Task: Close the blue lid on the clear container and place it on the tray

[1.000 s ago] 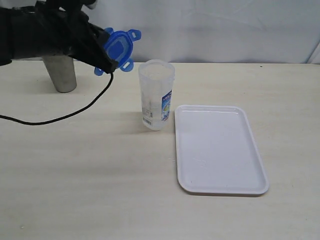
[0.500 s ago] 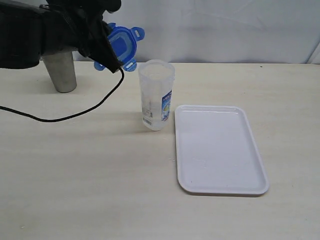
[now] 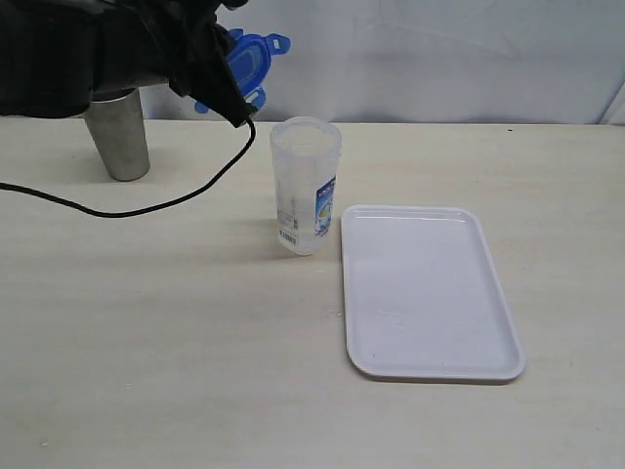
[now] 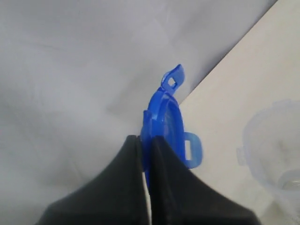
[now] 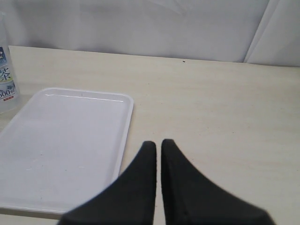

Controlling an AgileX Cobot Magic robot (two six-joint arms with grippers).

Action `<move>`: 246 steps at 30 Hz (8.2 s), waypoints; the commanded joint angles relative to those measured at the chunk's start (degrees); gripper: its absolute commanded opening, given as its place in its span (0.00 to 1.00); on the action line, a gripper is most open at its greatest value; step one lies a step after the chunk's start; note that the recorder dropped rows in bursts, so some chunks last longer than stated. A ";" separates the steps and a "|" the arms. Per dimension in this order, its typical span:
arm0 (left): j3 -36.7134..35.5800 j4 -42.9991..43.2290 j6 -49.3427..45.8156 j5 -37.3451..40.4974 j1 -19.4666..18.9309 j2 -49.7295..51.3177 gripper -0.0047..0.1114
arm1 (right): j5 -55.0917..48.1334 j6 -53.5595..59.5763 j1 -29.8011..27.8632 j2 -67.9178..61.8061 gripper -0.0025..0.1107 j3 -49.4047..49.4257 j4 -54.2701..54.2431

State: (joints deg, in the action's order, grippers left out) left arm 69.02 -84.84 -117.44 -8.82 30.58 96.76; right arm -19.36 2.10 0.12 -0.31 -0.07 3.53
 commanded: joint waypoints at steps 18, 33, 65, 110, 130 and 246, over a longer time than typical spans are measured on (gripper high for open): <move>2.36 0.32 0.61 0.69 0.09 4.45 0.04 | -0.04 0.02 0.04 0.31 0.06 0.07 -0.10; 3.22 -0.15 3.71 4.62 0.09 4.55 0.04 | -0.04 0.02 0.04 0.31 0.06 0.07 -0.10; 1.96 4.93 -5.32 -14.26 14.80 4.30 0.04 | -0.04 0.02 0.04 0.31 0.06 0.07 -0.10; -4.75 14.05 -5.32 -19.12 19.79 4.30 0.04 | -0.04 0.02 0.04 0.31 0.06 0.07 -0.10; -6.52 12.06 -5.32 -16.16 20.15 4.30 0.04 | -0.04 0.02 0.04 0.31 0.06 0.07 -0.10; -9.38 19.69 0.70 -14.25 19.10 5.62 0.04 | -0.04 0.02 0.04 0.31 0.06 0.07 -0.10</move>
State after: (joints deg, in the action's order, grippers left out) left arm 59.50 -64.96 -117.49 -23.09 50.03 102.29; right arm -19.36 2.10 0.12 -0.31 -0.07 3.53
